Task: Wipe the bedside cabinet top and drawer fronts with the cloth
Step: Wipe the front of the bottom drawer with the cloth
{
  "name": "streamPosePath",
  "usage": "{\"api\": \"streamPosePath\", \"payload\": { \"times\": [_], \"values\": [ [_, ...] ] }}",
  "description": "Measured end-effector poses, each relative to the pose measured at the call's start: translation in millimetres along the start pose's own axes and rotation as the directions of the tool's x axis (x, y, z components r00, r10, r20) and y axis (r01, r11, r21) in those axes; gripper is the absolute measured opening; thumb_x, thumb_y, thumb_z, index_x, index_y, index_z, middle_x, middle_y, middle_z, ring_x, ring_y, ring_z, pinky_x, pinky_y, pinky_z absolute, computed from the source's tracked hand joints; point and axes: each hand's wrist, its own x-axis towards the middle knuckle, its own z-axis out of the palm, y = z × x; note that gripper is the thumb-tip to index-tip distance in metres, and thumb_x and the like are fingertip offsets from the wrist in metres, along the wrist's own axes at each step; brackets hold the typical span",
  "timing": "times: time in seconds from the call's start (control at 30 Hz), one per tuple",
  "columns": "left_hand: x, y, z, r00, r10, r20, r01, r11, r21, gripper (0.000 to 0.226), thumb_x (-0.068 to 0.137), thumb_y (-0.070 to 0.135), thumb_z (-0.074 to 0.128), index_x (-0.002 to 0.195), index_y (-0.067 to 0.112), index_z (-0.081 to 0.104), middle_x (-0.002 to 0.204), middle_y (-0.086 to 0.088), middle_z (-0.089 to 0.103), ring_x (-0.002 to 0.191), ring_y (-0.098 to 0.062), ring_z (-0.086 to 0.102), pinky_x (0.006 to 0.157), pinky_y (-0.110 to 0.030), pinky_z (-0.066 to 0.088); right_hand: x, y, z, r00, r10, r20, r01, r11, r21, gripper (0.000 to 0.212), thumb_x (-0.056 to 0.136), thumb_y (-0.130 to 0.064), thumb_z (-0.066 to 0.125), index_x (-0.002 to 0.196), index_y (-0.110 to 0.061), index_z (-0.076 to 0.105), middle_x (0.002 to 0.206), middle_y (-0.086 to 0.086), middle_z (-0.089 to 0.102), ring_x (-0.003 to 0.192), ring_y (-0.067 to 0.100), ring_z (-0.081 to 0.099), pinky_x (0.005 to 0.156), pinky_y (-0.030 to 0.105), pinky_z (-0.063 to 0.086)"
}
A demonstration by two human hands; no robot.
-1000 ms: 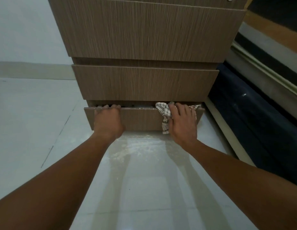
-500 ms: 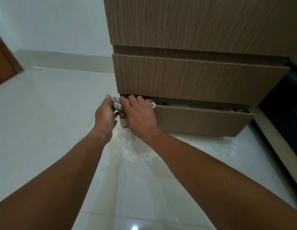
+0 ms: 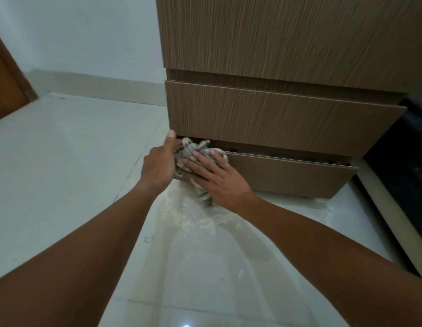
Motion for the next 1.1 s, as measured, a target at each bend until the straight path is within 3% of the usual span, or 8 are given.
{"api": "streamPosePath", "payload": {
  "times": [0.1,0.17,0.27,0.37,0.6,0.77,0.9,1.1],
  "values": [
    [2,7,-4,0.999,0.017,0.05,-0.022,0.994,0.11,0.062,0.098,0.063,0.022,0.118,0.029,0.07,0.128,-0.003,0.065,0.113,-0.02,0.056,0.092,-0.03,0.031,-24,15,13,0.99,-0.046,0.134,0.057,0.995,-0.077,0.073,0.097,-0.029,0.046,0.162,-0.022,0.013,0.17,0.004,-0.006,0.155,0.029,-0.012,0.12,0.051,-0.02],
    [7,12,-8,0.993,-0.017,0.117,0.007,0.996,0.088,0.061,0.096,0.066,0.023,0.107,0.027,0.069,0.116,-0.003,0.067,0.107,-0.021,0.058,0.09,-0.033,0.032,-34,23,19,0.978,-0.071,0.195,0.09,0.992,-0.087,0.075,0.099,-0.031,0.047,0.162,-0.024,0.006,0.169,0.004,-0.012,0.152,0.028,-0.021,0.117,0.051,-0.025],
    [10,14,-4,0.995,0.035,0.098,-0.059,0.965,0.254,0.073,0.097,0.066,0.017,0.108,0.014,0.068,0.097,-0.005,0.063,0.095,-0.027,0.057,0.084,-0.037,0.036,-36,26,21,0.985,-0.052,0.162,0.063,0.996,-0.063,0.073,0.099,-0.038,0.051,0.162,-0.024,0.016,0.17,0.003,-0.002,0.156,0.028,-0.01,0.122,0.051,-0.019],
    [2,11,4,0.984,0.165,0.071,-0.179,0.871,0.458,0.07,0.098,0.063,0.012,0.12,0.02,0.063,0.11,-0.01,0.066,0.104,-0.033,0.059,0.088,-0.042,0.044,-27,20,21,0.997,-0.023,0.079,0.029,0.997,-0.067,0.067,0.099,-0.043,0.05,0.16,-0.024,0.026,0.17,0.003,0.007,0.157,0.028,-0.002,0.124,0.05,-0.014],
    [11,8,0,0.969,0.245,0.045,-0.217,0.742,0.634,0.079,0.094,0.069,0.006,0.114,0.025,0.068,0.099,-0.014,0.071,0.098,-0.035,0.062,0.086,-0.047,0.049,25,-7,12,0.991,-0.11,0.082,0.119,0.985,-0.126,0.065,0.101,-0.034,0.036,0.161,-0.022,0.014,0.17,0.006,-0.003,0.156,0.029,-0.008,0.122,0.05,-0.014],
    [5,9,6,0.97,0.24,0.042,-0.212,0.746,0.631,0.072,0.096,0.064,0.008,0.127,0.025,0.061,0.125,-0.011,0.065,0.129,-0.037,0.048,0.102,-0.054,0.039,17,2,21,0.981,-0.189,0.04,0.193,0.97,-0.149,0.054,0.099,-0.035,0.04,0.152,-0.024,0.043,0.167,0.003,0.021,0.156,0.029,0.012,0.124,0.051,-0.005],
    [-6,1,18,0.932,0.351,0.09,-0.307,0.633,0.71,0.073,0.094,0.065,0.003,0.127,0.029,0.056,0.142,0.0,0.054,0.138,-0.037,0.037,0.105,-0.06,0.035,-33,46,36,0.964,-0.264,-0.026,0.257,0.955,-0.149,0.052,0.097,-0.022,0.03,0.143,-0.016,0.055,0.163,0.003,0.033,0.153,0.029,0.024,0.124,0.049,0.006],
    [-18,11,49,0.871,0.441,0.217,-0.46,0.573,0.678,0.06,0.1,0.049,0.021,0.135,0.017,0.057,0.141,-0.005,0.057,0.136,-0.031,0.043,0.11,-0.052,0.033,-114,118,28,0.961,-0.275,0.04,0.277,0.941,-0.194,0.045,0.085,-0.02,0.073,0.13,-0.016,0.068,0.152,0.004,0.049,0.144,0.03,0.032,0.123,0.053,0.014]
  ]
}}
